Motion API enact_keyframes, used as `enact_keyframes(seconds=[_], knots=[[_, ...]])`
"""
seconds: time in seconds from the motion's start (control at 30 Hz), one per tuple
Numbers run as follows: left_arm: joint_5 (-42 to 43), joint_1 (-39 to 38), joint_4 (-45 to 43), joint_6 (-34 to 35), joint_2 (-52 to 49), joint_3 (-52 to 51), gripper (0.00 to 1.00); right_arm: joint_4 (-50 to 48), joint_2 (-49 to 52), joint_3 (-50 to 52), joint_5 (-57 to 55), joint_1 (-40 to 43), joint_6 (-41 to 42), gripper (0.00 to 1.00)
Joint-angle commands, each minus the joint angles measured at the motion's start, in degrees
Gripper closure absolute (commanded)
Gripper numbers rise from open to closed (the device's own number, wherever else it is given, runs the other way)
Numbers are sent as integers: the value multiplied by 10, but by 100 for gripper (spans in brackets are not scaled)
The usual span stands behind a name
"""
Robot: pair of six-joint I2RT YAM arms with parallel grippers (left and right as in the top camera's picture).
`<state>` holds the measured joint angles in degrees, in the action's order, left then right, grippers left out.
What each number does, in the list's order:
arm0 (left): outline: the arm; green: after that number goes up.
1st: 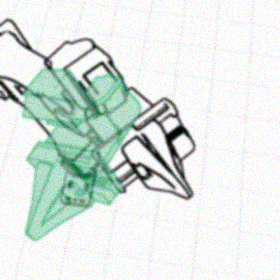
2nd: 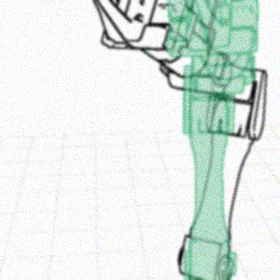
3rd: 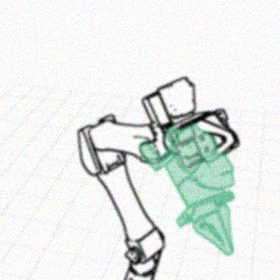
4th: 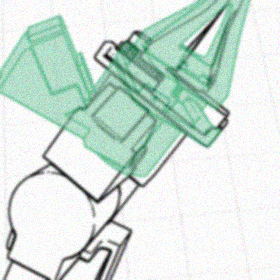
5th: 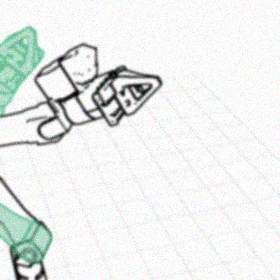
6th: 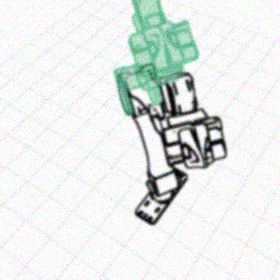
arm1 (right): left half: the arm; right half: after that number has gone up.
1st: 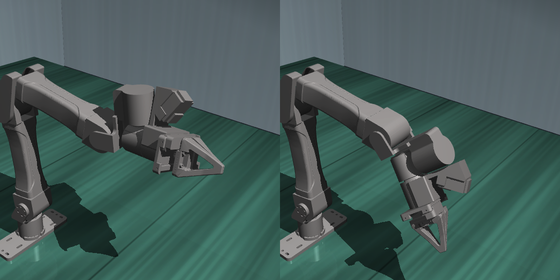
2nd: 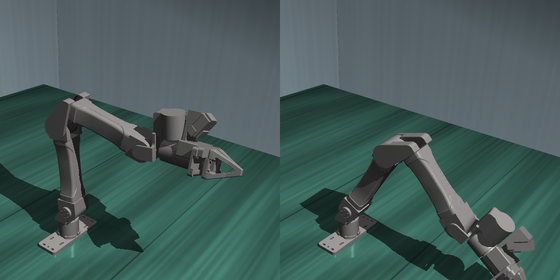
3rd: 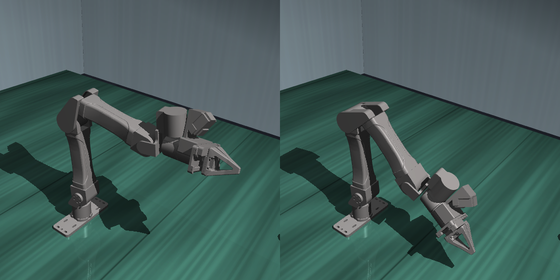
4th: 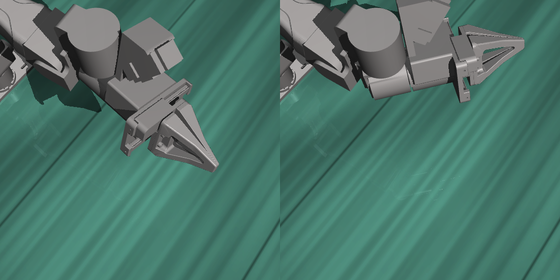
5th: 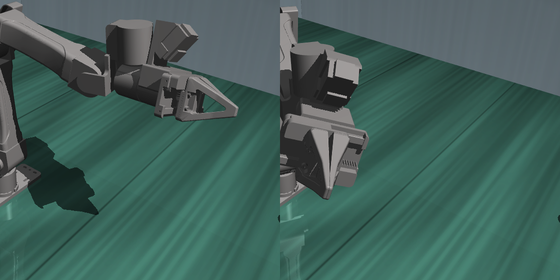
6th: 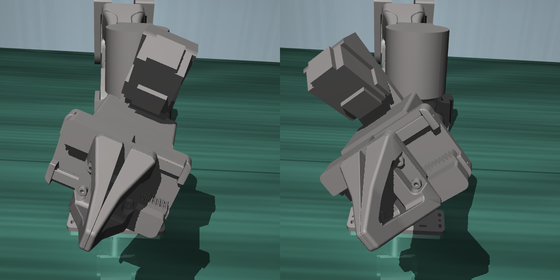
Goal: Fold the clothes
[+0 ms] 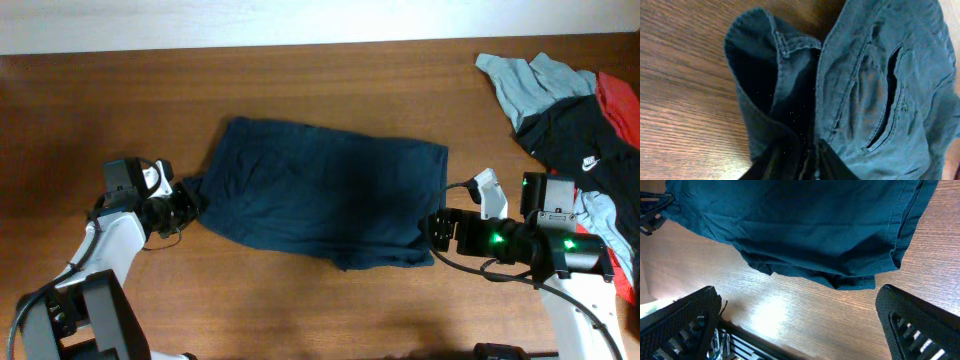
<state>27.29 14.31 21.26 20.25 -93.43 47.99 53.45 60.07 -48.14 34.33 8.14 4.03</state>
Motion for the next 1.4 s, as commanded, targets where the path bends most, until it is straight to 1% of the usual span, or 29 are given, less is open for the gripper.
enact_keyframes(seconds=[0.0,0.1,0.2,0.23,0.27,0.3,0.33,0.47,0.57,0.63,0.67,0.77,0.9,1.0,1.1,1.37], knots=[[14,2,6,-33,6,10,91,9,-1,-2,-24,-4,-8,1],[12,2,13,-34,8,11,100,30,3,-2,-84,-3,11,1],[-6,2,28,-67,18,13,100,49,30,-2,-138,-3,49,2],[-21,2,42,-76,27,14,99,52,54,-2,-151,-2,59,1],[-27,2,49,-87,31,14,100,49,70,-2,-151,-3,59,1],[-65,2,65,-93,42,14,99,32,108,-2,-148,-2,51,1],[-81,2,70,-93,45,14,99,21,125,-2,-144,-2,40,1],[-114,3,86,-97,50,14,100,-21,198,-2,-92,26,-8,1],[-121,14,88,-97,50,14,99,-28,265,-2,18,89,-67,1],[-121,22,86,-97,50,14,100,-39,316,-2,130,120,-126,1],[-121,24,83,-97,50,14,99,-45,335,-2,156,126,-139,2],[-121,24,79,-97,50,14,99,-77,389,-2,166,128,-143,3],[-121,24,79,-97,50,14,99,-104,425,-2,180,104,-143,3],[-121,24,79,-97,50,14,99,-136,429,-2,167,63,-101,5],[-121,24,79,-97,50,14,99,-169,429,-2,105,34,-45,5],[-121,24,79,-97,50,14,99,-208,429,-2,87,-56,-16,5]])
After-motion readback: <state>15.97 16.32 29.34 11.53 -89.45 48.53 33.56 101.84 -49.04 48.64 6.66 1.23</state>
